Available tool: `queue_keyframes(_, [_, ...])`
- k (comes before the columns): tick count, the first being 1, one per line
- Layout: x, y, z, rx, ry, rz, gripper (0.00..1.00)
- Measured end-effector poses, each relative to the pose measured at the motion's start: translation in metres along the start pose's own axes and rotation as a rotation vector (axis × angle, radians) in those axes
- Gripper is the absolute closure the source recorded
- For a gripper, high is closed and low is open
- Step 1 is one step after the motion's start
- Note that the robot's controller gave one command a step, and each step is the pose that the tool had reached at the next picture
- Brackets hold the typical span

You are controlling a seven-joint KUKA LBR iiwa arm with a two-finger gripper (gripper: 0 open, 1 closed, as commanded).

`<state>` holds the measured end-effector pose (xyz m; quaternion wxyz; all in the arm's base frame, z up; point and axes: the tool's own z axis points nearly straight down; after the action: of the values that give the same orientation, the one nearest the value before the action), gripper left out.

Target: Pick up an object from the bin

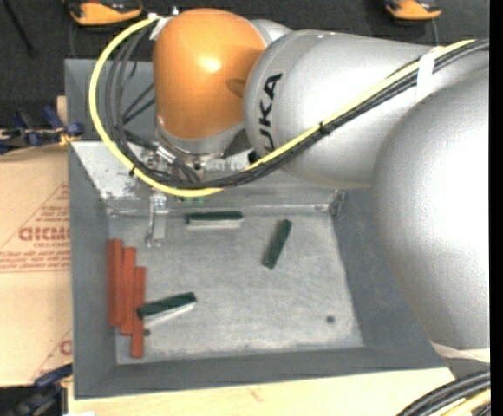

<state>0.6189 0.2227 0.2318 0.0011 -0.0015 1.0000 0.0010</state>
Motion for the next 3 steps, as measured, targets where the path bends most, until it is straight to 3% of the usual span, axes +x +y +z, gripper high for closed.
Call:
queue_keyframes(1, [0.068,0.006,0.16,-0.002,0.003,-0.042,0.0])
queue_keyframes(2, [0.063,0.007,0.154,-0.006,-0.011,-0.035,1.0])
queue_keyframes(3, [0.082,-0.026,0.153,-0.001,-0.007,-0.055,1.0])
